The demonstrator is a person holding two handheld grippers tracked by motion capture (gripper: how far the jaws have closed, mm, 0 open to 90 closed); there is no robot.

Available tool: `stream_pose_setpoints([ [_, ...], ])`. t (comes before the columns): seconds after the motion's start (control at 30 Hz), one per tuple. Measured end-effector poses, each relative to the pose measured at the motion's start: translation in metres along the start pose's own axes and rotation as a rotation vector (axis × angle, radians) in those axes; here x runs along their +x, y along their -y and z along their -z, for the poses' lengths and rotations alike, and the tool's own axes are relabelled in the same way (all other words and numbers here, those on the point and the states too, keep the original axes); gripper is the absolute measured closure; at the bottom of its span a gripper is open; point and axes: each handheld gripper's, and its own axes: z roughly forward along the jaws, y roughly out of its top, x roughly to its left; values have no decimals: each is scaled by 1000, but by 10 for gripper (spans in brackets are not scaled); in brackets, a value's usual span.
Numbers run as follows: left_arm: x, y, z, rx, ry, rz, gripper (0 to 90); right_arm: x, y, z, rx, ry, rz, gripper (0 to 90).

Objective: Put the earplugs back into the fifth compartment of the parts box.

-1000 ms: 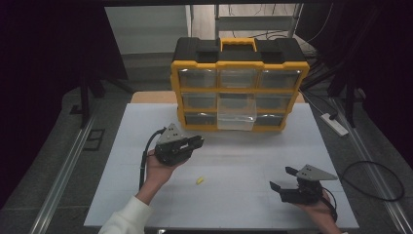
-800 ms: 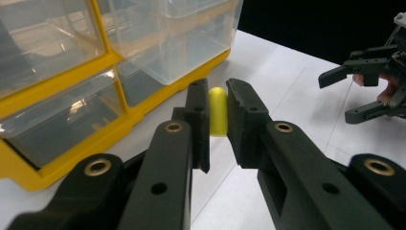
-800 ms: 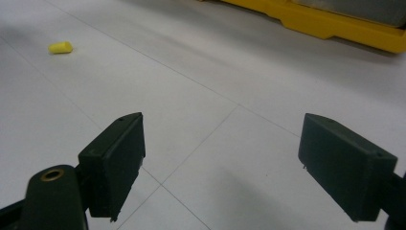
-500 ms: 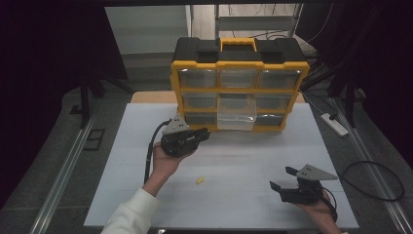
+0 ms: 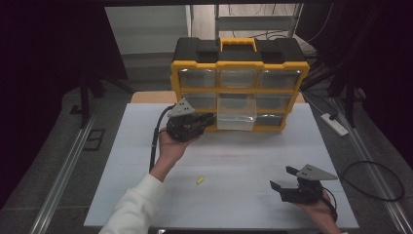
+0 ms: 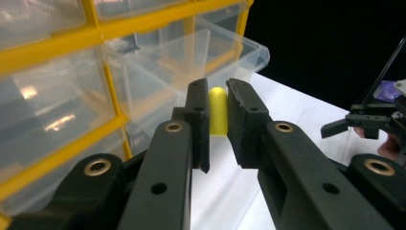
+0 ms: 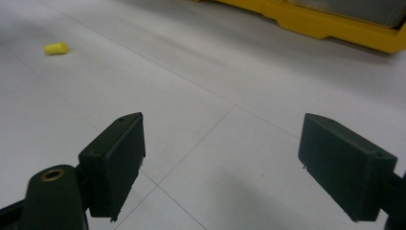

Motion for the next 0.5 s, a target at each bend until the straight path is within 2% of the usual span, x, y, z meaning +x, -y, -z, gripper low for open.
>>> stream_pose_setpoints([
  [0.2, 1, -15, -13, 8, -8, -9, 787, 0, 0, 0, 2, -2, -1, 167],
  [0.5, 2, -25, -34, 39, -15, -22, 785, 0, 0, 0, 4, -4, 0, 167],
])
